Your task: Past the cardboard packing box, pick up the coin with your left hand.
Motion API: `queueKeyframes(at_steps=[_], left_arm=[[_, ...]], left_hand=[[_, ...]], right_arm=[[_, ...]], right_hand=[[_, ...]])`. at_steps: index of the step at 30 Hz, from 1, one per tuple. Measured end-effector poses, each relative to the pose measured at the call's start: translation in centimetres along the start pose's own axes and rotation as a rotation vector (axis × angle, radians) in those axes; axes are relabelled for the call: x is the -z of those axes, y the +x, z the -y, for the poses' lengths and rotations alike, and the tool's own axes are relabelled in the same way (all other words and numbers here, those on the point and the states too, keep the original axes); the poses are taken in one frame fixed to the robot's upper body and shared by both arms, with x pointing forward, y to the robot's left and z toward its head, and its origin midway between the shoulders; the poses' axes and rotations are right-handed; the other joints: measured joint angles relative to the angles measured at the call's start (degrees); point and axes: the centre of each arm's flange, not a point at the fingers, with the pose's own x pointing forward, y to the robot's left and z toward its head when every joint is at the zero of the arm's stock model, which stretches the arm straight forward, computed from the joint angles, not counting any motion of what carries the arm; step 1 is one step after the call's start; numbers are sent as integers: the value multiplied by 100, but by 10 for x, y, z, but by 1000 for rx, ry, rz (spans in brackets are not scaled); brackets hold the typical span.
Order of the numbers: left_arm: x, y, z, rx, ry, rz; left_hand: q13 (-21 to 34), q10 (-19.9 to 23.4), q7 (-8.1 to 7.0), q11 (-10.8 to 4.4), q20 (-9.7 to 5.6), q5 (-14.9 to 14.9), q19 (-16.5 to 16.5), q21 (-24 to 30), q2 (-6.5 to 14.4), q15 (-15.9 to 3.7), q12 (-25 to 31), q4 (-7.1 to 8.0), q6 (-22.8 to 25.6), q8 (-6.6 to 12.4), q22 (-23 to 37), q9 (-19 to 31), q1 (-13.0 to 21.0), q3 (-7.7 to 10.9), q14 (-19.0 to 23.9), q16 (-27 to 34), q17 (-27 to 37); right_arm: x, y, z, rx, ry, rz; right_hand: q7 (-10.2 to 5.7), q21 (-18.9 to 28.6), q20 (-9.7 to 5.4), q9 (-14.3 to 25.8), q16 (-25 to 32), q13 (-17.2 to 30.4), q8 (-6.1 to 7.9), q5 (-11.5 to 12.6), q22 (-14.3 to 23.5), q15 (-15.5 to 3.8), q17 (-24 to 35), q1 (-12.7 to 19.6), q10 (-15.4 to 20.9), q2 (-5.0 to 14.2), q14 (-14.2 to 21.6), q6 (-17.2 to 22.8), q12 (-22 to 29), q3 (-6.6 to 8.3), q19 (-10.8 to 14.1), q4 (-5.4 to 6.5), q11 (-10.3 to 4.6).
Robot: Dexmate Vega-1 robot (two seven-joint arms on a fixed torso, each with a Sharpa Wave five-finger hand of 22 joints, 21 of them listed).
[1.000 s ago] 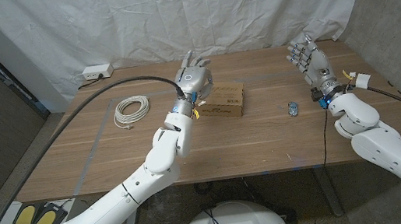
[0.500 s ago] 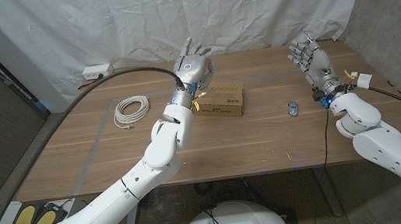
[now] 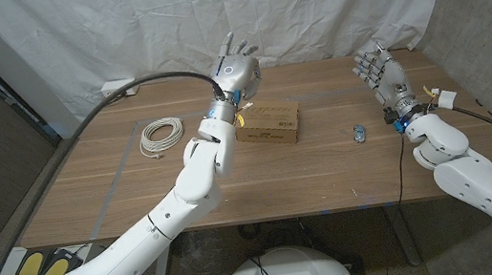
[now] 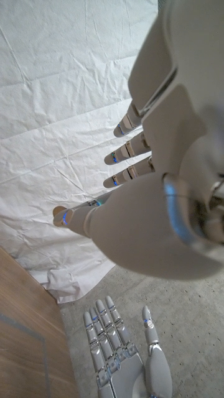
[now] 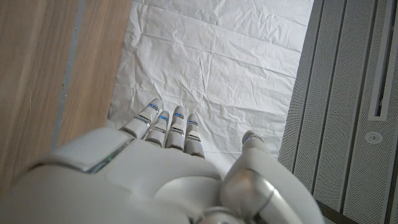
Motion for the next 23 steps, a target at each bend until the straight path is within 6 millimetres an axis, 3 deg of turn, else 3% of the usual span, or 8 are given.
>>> queueKeyframes(at_steps=[23], left_arm=[[-2,-3,-12,-18,2,8]], left_hand=[[0,22,0,-22,1,-6,0,0,24,-11,-34,-1,0,1,-5,0,-28,-1,11,-35,0]], right_arm=[[0,-6,-4,4,-10,-4]], right_hand=[[0,0,0,0,0,0,0,0,0,0,0,-13,0,13,-1,0,0,0,0,0,0]])
